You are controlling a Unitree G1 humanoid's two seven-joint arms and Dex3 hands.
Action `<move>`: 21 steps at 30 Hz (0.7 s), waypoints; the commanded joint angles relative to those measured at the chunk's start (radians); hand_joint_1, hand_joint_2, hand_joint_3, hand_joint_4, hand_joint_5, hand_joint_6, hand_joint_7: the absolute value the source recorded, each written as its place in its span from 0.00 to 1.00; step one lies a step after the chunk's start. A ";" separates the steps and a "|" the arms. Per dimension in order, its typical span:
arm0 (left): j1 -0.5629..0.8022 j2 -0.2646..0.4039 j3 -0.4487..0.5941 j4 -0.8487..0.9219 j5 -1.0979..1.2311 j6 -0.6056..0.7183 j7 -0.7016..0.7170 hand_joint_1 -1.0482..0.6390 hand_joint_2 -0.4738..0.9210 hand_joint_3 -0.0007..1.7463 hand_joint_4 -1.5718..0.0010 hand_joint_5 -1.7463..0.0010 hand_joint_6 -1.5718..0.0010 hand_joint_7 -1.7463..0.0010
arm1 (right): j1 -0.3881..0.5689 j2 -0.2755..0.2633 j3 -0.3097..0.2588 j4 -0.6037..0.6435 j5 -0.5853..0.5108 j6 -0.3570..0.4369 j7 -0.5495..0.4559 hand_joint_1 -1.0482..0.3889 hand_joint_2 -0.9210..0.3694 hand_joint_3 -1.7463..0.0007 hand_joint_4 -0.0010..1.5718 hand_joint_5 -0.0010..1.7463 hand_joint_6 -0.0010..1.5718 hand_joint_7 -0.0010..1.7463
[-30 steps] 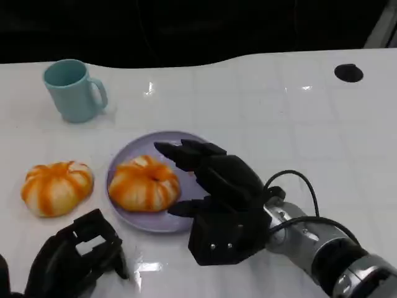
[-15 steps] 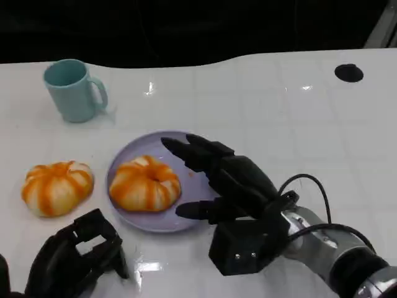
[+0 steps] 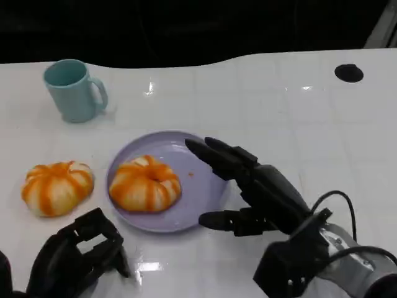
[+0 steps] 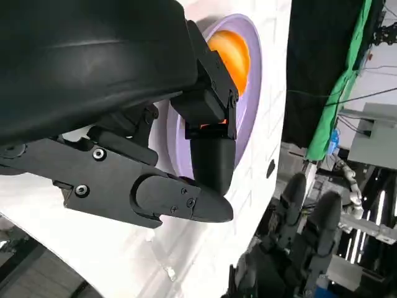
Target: Grasp the bread from the table and place it into the plate.
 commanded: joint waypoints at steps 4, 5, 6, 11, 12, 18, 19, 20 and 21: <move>0.018 0.003 0.004 0.014 0.004 0.024 0.010 0.32 1.00 0.10 0.48 0.06 0.54 0.22 | 0.112 -0.063 -0.054 -0.128 0.075 -0.052 0.071 0.26 0.00 0.88 0.14 0.11 0.15 0.05; 0.018 0.003 0.004 0.015 0.003 0.023 0.008 0.33 1.00 0.10 0.49 0.06 0.54 0.21 | 0.129 -0.071 -0.062 -0.143 0.089 -0.061 0.084 0.26 0.00 0.88 0.15 0.11 0.16 0.05; 0.017 0.003 0.004 0.015 0.003 0.023 0.006 0.33 1.00 0.10 0.49 0.05 0.54 0.21 | 0.142 -0.076 -0.069 -0.156 0.100 -0.067 0.096 0.26 0.00 0.88 0.15 0.12 0.16 0.05; 0.019 0.002 0.001 0.006 0.007 0.030 0.017 0.32 1.00 0.09 0.49 0.04 0.54 0.19 | 0.245 -0.103 -0.111 -0.234 0.194 -0.115 0.160 0.27 0.00 0.88 0.10 0.34 0.22 0.09; 0.018 0.001 0.001 0.005 0.007 0.032 0.018 0.32 1.00 0.09 0.49 0.04 0.55 0.19 | 0.260 -0.102 -0.116 -0.247 0.217 -0.114 0.179 0.27 0.00 0.88 0.11 0.36 0.23 0.09; 0.019 0.002 0.003 0.002 0.003 0.035 0.012 0.32 1.00 0.09 0.49 0.04 0.55 0.19 | 0.368 -0.090 -0.145 -0.311 0.452 -0.123 0.342 0.29 0.00 0.88 0.23 0.45 0.36 0.16; 0.020 0.003 0.003 -0.001 0.003 0.038 0.013 0.32 1.00 0.09 0.49 0.04 0.55 0.19 | 0.382 -0.089 -0.149 -0.315 0.486 -0.130 0.368 0.30 0.00 0.88 0.25 0.47 0.37 0.17; 0.021 0.003 0.003 -0.003 0.003 0.039 0.012 0.32 1.00 0.09 0.49 0.04 0.55 0.19 | 0.398 -0.090 -0.153 -0.322 0.519 -0.135 0.393 0.30 0.00 0.88 0.27 0.48 0.39 0.17; 0.022 0.003 0.003 -0.004 0.002 0.039 0.010 0.32 1.00 0.09 0.50 0.04 0.55 0.19 | 0.410 -0.091 -0.158 -0.330 0.543 -0.137 0.414 0.31 0.00 0.87 0.29 0.52 0.40 0.19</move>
